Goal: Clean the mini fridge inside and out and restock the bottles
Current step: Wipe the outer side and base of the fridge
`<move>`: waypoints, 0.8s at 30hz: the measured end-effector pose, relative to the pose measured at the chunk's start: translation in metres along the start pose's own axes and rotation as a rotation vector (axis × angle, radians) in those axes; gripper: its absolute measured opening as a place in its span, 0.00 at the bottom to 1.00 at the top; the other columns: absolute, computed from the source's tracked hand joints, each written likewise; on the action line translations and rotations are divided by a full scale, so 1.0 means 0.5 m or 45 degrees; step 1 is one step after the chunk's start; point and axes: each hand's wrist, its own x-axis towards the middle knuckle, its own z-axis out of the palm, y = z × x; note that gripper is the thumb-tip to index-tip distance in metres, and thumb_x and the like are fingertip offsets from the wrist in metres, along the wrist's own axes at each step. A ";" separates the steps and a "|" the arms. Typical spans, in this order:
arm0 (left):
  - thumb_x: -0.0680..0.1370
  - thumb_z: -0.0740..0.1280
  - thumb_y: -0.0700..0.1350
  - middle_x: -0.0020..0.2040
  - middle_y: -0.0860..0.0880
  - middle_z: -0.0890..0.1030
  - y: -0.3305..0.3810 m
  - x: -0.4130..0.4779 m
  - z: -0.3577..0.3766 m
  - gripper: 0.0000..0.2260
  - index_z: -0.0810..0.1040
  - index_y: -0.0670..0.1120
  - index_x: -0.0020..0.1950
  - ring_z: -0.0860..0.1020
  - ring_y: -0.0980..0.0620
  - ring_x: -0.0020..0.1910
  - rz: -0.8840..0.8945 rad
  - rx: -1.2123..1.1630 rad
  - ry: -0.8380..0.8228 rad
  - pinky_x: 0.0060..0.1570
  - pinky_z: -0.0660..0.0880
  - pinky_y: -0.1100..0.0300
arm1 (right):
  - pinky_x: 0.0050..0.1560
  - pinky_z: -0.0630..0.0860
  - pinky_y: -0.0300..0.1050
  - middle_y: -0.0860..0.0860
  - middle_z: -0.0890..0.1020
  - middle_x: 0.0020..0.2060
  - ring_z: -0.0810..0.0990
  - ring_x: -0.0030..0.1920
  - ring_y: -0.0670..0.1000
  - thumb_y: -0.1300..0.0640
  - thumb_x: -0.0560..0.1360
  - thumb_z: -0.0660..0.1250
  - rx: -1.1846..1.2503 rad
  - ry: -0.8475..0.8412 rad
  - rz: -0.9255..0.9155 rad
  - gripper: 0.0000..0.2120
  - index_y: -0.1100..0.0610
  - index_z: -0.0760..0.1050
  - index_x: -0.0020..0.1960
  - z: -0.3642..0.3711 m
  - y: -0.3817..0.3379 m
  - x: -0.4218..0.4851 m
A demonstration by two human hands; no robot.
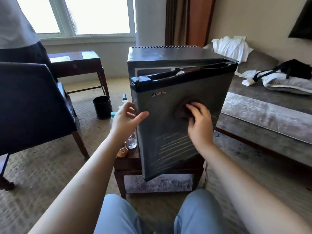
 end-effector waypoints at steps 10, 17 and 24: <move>0.72 0.70 0.61 0.50 0.53 0.81 0.008 0.020 -0.013 0.21 0.76 0.51 0.60 0.80 0.53 0.46 -0.054 0.135 -0.020 0.49 0.78 0.54 | 0.64 0.73 0.49 0.55 0.77 0.60 0.74 0.61 0.57 0.74 0.71 0.67 -0.013 -0.231 -0.184 0.21 0.60 0.79 0.61 -0.032 -0.057 -0.035; 0.76 0.67 0.55 0.51 0.50 0.82 -0.012 0.062 -0.027 0.18 0.77 0.44 0.59 0.79 0.52 0.49 -0.070 0.416 0.097 0.45 0.70 0.60 | 0.64 0.69 0.43 0.53 0.76 0.62 0.74 0.62 0.56 0.74 0.71 0.65 0.022 -0.275 -0.085 0.23 0.59 0.78 0.63 -0.017 -0.034 -0.049; 0.78 0.66 0.48 0.43 0.50 0.85 -0.090 0.055 0.010 0.08 0.81 0.45 0.49 0.82 0.56 0.38 -0.160 0.455 -0.133 0.48 0.78 0.56 | 0.66 0.70 0.45 0.55 0.75 0.62 0.75 0.63 0.56 0.74 0.70 0.64 0.150 -0.400 -0.058 0.23 0.59 0.78 0.62 0.082 -0.027 -0.039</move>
